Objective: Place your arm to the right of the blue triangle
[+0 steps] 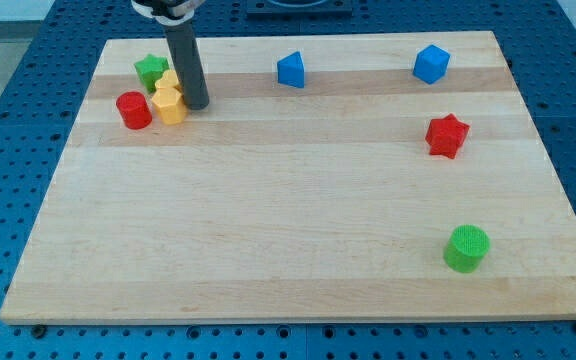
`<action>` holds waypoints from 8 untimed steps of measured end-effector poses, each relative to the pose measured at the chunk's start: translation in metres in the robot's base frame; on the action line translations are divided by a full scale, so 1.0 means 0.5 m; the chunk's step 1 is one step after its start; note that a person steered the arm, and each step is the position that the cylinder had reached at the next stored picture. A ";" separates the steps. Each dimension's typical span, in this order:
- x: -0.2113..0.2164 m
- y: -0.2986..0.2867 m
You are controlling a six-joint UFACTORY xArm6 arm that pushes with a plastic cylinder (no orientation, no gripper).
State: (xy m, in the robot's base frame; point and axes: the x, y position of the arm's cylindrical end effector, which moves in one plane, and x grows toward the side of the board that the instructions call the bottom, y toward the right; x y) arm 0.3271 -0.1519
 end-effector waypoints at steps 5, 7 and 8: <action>0.083 0.490; -0.016 0.473; -0.115 0.434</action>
State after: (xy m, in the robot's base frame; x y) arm 0.2694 0.0652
